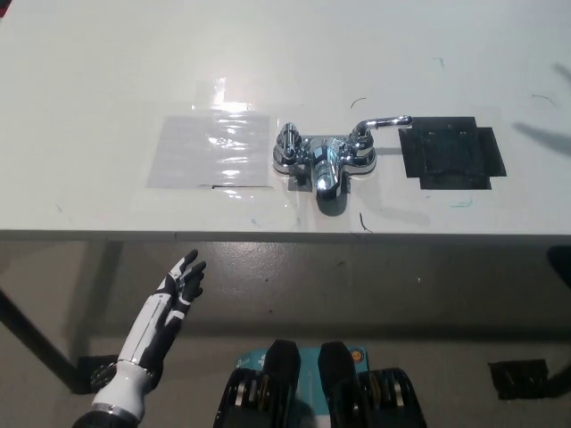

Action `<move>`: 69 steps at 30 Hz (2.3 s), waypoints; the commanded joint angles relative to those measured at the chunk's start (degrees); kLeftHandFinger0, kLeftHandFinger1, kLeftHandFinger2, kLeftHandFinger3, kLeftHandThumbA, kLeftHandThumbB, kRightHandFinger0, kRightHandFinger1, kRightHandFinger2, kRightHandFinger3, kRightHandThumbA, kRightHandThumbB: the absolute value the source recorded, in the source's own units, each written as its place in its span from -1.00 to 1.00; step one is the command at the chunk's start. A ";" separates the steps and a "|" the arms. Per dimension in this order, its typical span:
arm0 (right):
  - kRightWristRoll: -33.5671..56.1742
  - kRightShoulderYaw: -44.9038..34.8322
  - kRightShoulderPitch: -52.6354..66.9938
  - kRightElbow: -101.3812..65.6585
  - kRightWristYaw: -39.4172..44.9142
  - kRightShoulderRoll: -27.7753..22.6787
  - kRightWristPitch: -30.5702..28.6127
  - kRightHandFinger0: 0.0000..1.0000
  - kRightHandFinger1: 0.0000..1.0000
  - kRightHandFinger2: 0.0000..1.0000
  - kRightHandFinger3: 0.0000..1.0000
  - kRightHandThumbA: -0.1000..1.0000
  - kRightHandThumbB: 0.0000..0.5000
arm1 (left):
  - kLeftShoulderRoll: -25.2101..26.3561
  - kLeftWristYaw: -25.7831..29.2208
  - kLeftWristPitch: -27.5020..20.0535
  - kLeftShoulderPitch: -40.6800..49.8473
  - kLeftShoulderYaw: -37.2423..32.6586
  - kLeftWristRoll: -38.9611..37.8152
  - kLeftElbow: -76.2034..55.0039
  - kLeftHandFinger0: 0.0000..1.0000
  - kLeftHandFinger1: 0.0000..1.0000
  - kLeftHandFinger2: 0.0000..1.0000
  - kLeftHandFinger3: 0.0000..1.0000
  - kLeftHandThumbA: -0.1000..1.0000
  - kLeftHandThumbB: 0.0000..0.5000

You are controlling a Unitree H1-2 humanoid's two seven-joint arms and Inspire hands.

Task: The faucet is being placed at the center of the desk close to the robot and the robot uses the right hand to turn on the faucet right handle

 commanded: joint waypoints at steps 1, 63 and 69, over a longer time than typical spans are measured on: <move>21.95 -10.86 3.40 -44.00 -7.71 -2.85 1.97 1.00 1.00 1.00 1.00 1.00 0.18 | 1.46 -1.14 -1.04 -4.72 1.55 -2.26 -1.73 1.00 1.00 1.00 1.00 0.95 -0.82; 11.51 6.29 61.68 -11.04 -8.51 23.65 -29.36 1.00 1.00 1.00 1.00 0.52 -0.76 | 3.11 -0.81 -1.94 2.91 1.52 -2.09 -2.49 1.00 1.00 1.00 1.00 0.91 -0.66; 11.48 6.71 61.48 -10.27 -8.72 23.30 -28.64 1.00 1.00 1.00 1.00 0.46 -0.68 | 3.12 -0.84 -1.64 2.52 1.74 -2.00 -2.28 1.00 1.00 1.00 1.00 0.88 -0.69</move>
